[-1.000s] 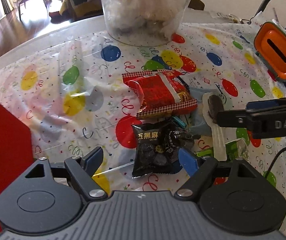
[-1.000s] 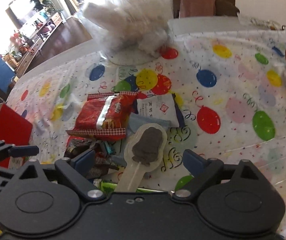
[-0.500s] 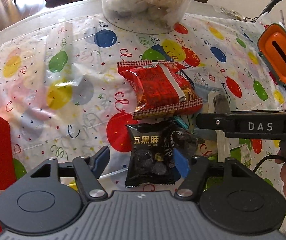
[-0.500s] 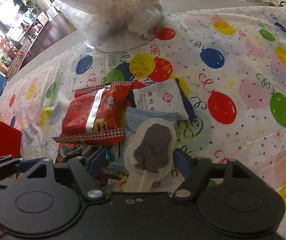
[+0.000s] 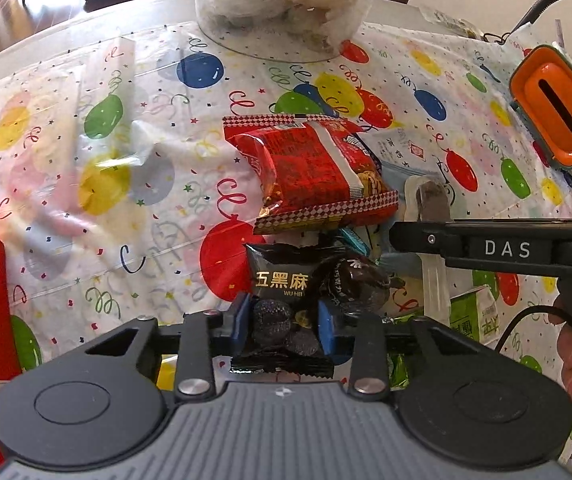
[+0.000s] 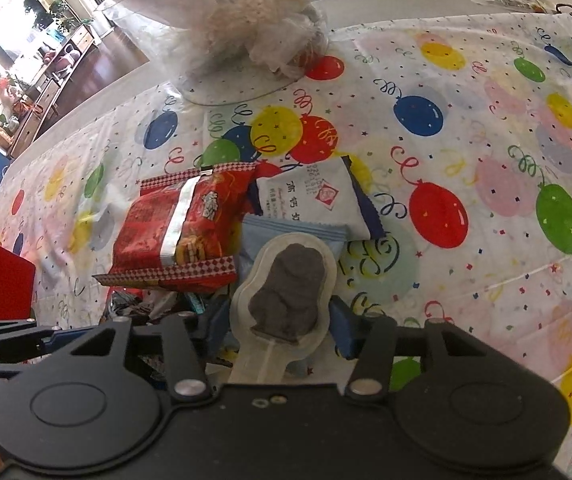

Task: Organize snacks
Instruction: 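Grasp the black Wuheima bag with the left tool while the right tool grasps the lollipop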

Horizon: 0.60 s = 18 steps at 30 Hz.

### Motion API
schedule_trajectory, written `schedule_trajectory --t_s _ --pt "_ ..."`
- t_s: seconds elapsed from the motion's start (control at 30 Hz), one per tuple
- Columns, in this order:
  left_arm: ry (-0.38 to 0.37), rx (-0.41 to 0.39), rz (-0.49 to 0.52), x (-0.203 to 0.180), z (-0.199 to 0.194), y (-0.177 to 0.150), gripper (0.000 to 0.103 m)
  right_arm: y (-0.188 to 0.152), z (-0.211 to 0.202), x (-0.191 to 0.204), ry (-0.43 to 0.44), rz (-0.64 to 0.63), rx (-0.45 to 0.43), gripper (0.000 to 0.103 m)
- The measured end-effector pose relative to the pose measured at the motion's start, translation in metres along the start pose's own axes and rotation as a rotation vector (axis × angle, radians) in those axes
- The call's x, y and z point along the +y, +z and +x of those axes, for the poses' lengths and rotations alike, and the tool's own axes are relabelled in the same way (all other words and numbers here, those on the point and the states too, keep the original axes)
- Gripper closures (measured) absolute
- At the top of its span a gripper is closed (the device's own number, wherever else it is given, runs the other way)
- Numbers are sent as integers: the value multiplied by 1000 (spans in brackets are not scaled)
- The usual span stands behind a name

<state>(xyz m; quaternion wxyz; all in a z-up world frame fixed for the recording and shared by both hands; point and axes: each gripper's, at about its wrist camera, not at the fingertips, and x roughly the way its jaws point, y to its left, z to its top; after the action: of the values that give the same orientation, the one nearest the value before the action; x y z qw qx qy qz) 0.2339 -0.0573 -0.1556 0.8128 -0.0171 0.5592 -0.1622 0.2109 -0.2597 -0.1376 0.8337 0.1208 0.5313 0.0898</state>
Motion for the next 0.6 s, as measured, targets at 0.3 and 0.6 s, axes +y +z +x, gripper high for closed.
schedule_trajectory --t_s 0.3,0.6 --pt "22 -27 -35 7 -16 -10 71 -7 -15 0 17 -5 -17 52" --pt "44 -63 -44 6 -54 -23 71 -18 -56 6 61 -42 -60 52"
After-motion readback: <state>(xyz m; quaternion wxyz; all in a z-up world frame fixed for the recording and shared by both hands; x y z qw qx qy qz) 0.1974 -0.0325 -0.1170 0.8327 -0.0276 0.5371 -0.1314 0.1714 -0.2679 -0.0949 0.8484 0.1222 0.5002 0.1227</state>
